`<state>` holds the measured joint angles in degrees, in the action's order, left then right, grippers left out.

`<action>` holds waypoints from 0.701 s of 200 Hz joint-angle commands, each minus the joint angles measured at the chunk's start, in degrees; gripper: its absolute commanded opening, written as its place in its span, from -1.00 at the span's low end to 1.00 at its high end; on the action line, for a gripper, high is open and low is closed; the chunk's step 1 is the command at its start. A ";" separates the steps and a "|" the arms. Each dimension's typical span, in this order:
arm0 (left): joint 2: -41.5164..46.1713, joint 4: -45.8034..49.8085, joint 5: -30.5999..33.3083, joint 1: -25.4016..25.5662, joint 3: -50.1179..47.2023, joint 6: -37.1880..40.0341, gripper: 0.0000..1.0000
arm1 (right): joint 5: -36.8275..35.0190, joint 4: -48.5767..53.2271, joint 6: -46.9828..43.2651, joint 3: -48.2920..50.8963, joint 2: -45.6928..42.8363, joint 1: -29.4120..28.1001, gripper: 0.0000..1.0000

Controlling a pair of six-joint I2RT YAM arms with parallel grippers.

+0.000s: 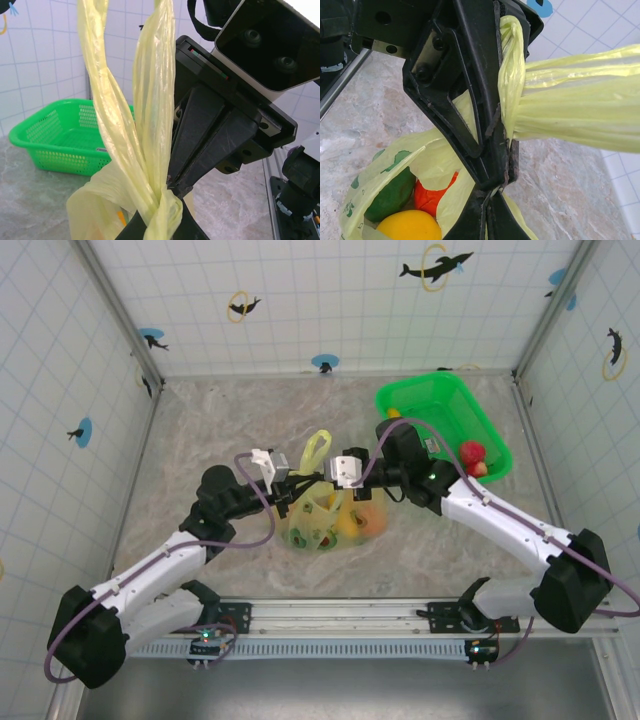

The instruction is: Place the fake fruits into the plastic bag and tie a complex knot

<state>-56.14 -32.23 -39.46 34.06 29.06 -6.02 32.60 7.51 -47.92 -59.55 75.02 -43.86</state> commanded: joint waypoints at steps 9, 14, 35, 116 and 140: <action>0.41 -2.11 -2.04 0.39 -0.60 0.51 -1.00 | -1.08 -4.32 1.89 1.57 -2.15 0.24 -0.91; 0.34 -2.22 -2.06 0.39 -0.75 0.36 -1.00 | -1.72 -5.32 2.24 2.49 -2.58 0.26 -0.78; 0.51 -2.70 -1.84 0.39 -0.91 0.30 -1.00 | -3.62 -9.61 3.66 5.98 -4.79 1.00 -0.43; -0.63 0.29 2.07 0.74 2.00 6.06 -1.00 | -1.10 -11.49 23.14 4.06 -11.08 5.83 -0.14; -2.01 2.32 4.85 0.74 5.22 8.52 -1.00 | -0.16 -15.80 34.67 2.42 -12.77 6.02 0.00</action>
<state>-57.06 -31.35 -37.45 34.52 30.15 -1.76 30.83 -1.93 -28.25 -53.32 64.69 -38.11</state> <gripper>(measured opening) 0.047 0.473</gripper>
